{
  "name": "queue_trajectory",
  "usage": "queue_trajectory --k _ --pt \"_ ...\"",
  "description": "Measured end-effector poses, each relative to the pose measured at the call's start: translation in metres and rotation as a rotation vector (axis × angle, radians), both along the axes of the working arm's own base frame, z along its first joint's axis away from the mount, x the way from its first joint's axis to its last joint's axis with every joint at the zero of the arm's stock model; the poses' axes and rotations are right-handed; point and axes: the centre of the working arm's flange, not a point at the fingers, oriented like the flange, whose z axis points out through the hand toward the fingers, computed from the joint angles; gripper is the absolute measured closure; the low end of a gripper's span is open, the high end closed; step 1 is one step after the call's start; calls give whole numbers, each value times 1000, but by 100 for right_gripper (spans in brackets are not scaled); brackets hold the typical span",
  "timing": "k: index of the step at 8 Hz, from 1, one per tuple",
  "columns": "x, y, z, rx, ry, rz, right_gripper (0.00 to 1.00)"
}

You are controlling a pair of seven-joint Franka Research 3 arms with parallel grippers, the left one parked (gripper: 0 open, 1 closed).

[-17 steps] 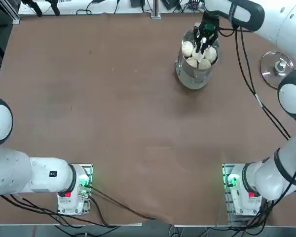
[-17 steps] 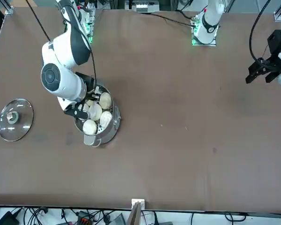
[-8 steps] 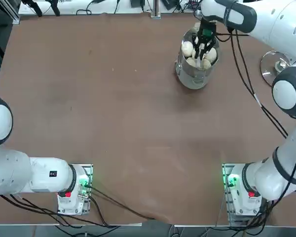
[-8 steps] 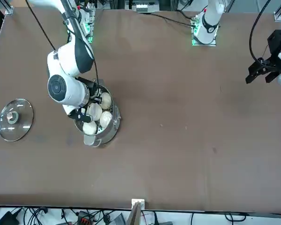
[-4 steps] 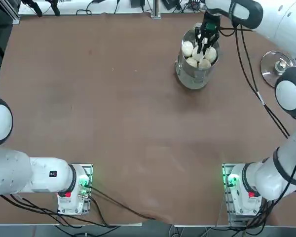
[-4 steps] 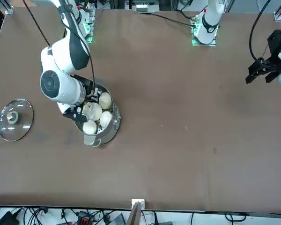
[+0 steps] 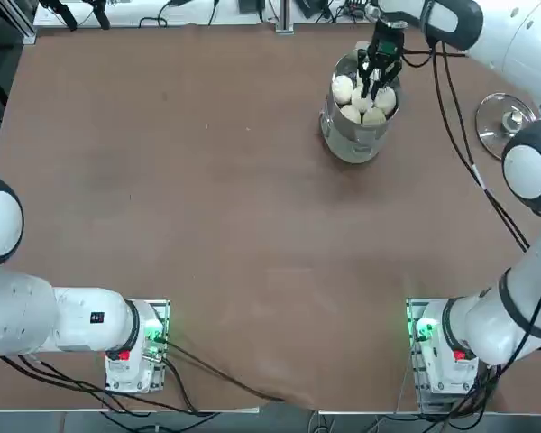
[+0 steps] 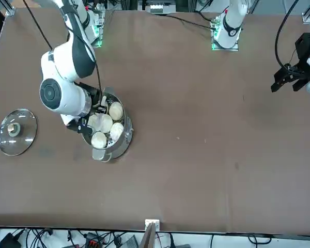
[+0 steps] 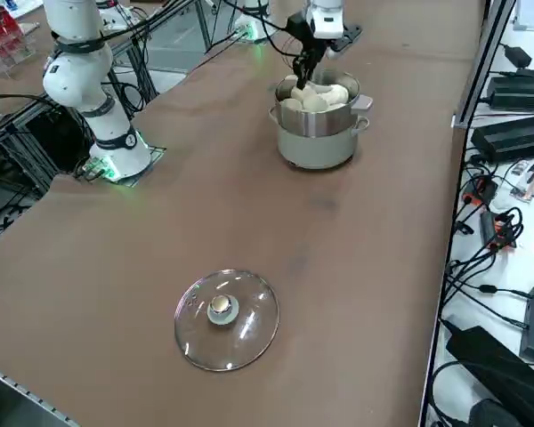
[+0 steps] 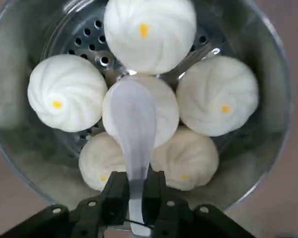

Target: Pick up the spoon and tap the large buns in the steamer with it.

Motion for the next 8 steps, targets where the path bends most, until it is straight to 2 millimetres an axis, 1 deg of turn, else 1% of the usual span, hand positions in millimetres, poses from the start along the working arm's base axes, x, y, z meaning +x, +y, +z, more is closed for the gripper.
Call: queue_trajectory --k 2,3,7,8 --pt "1 1 -9 5 16 -5 82" --pt "1 2 -10 5 18 -5 82" --pt "1 1 -9 6 16 -7 82" --pt "4 -3 -3 8 10 -13 82"
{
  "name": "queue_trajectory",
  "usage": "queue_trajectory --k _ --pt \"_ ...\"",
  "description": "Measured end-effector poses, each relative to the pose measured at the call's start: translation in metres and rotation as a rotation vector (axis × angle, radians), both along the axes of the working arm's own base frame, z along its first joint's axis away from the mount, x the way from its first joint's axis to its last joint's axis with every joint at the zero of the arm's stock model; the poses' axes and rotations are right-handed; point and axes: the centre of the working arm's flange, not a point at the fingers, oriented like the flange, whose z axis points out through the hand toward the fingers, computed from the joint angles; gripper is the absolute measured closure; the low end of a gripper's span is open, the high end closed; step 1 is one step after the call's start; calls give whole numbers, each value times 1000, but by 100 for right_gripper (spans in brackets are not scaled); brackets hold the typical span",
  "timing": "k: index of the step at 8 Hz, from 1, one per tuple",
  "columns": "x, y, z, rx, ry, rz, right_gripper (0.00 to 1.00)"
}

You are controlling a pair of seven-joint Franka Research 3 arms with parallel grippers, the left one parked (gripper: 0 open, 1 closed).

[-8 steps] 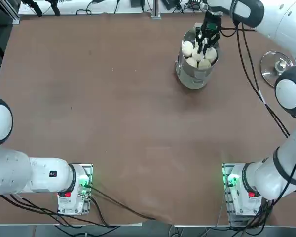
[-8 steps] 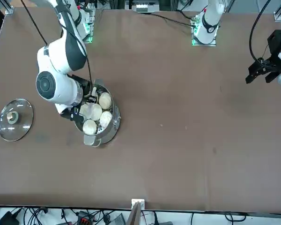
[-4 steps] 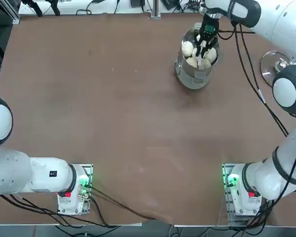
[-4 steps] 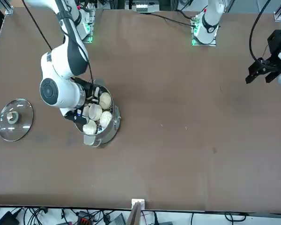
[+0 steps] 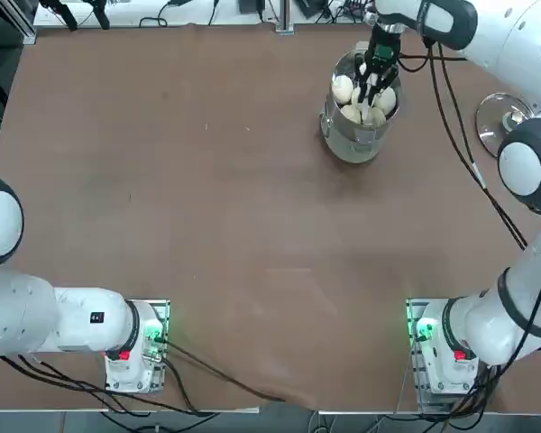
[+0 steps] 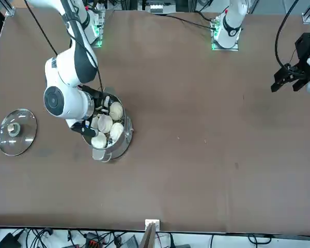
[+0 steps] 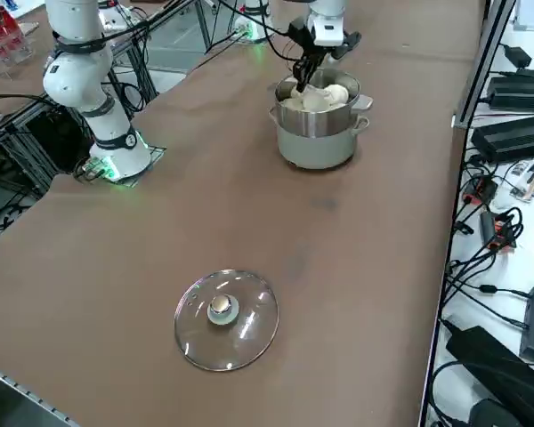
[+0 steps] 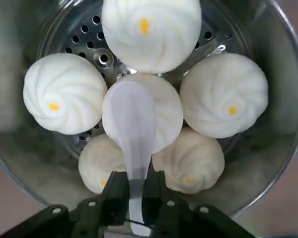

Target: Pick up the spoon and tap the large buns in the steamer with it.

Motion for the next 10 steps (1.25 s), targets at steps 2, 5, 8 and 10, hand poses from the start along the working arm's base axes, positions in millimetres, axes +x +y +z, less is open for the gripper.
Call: queue_trajectory --k 2,5,8,10 --pt "13 -38 31 6 13 -28 82" --pt "25 -128 60 22 41 -13 82" --pt "29 -190 32 -26 81 26 82" --pt "29 -226 10 4 81 56 82"
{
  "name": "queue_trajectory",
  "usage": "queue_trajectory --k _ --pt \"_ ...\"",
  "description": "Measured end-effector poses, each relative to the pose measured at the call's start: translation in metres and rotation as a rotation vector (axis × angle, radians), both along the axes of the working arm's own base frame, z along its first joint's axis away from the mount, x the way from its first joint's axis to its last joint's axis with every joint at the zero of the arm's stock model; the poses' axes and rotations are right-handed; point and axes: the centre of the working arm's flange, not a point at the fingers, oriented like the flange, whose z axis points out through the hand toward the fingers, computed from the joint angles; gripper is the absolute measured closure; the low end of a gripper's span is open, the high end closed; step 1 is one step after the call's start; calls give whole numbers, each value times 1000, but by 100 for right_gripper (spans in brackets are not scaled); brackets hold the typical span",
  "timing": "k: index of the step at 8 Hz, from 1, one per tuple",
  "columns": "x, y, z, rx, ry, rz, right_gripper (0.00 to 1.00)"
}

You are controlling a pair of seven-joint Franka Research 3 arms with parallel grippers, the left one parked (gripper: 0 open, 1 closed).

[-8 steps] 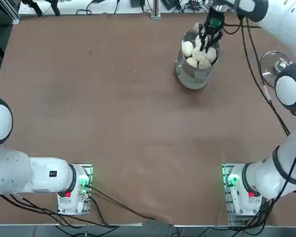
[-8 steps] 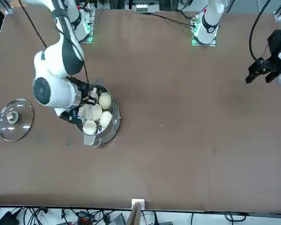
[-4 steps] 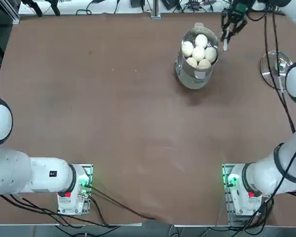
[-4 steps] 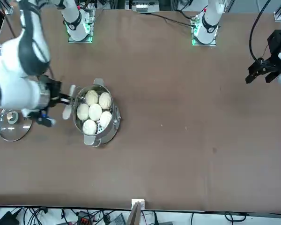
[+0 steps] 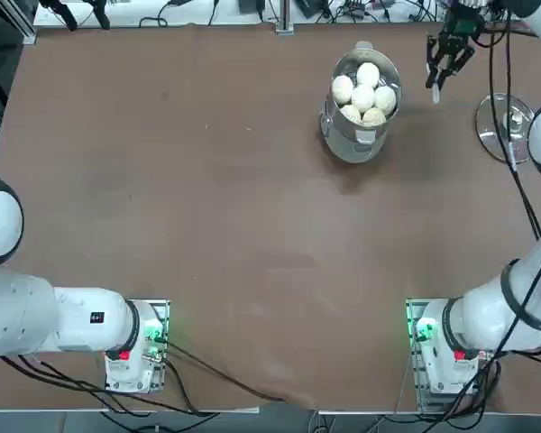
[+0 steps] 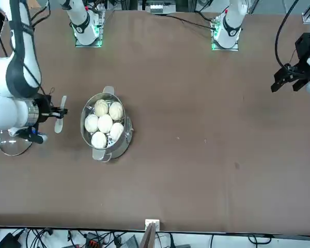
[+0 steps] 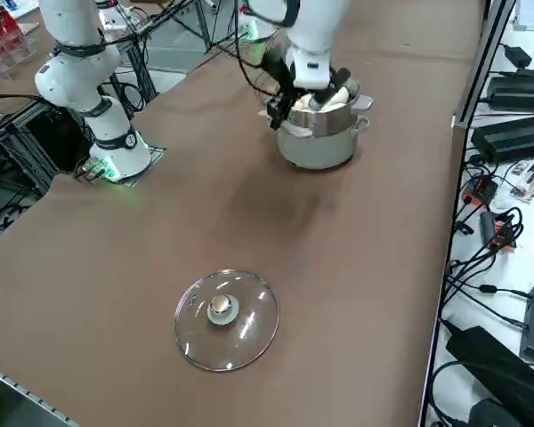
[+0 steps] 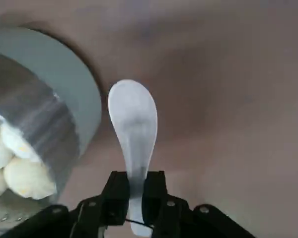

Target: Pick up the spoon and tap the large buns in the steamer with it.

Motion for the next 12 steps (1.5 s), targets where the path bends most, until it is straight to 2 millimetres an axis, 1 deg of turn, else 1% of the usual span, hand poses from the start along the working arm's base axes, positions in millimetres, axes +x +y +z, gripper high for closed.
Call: queue_trajectory --k 1,2,3,5,8,12 --pt "-2 -17 -17 14 -12 10 82" --pt "-4 -28 -36 24 -28 22 82" --pt "-7 -33 -57 31 -47 38 82" --pt "-17 -38 -95 36 -79 62 82" --pt "-31 -40 -140 29 -112 69 82" --pt "-34 -39 -178 23 -116 70 82"
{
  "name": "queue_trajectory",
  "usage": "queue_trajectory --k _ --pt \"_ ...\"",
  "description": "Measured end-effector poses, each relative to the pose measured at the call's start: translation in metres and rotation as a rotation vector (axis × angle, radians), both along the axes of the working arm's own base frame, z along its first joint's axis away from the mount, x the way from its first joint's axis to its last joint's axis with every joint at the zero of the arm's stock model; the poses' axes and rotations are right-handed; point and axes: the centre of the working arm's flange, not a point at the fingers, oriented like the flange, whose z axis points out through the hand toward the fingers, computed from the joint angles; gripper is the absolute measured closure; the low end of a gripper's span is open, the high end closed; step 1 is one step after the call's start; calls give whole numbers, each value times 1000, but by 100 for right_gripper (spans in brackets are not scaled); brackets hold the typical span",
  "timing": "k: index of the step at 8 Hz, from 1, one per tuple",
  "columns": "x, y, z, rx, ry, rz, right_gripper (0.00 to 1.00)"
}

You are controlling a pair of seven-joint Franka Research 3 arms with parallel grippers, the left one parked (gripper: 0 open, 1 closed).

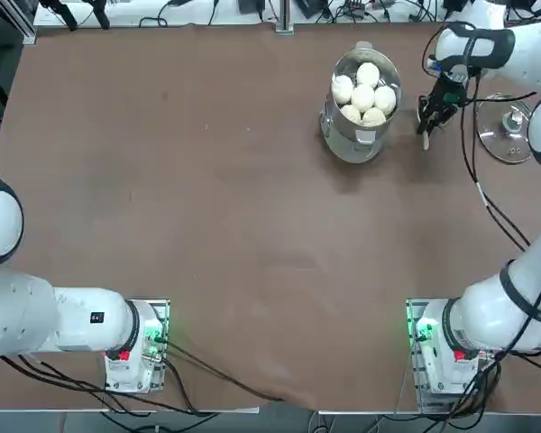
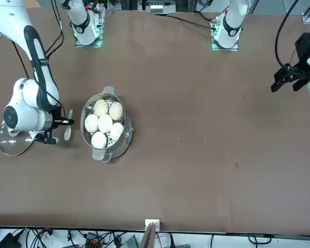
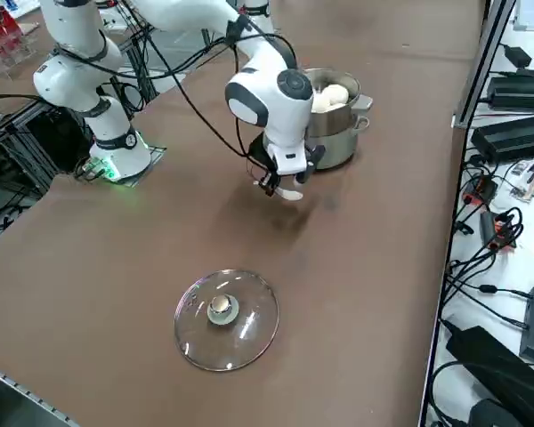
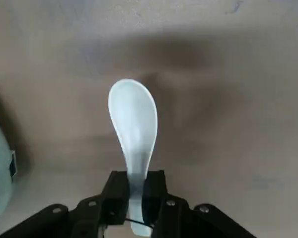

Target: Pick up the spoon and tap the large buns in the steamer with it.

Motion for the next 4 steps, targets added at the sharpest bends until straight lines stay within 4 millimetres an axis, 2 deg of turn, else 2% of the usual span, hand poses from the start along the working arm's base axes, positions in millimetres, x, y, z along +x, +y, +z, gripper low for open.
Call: queue_trajectory --k 4 --pt "-2 1 -27 0 19 1 82"
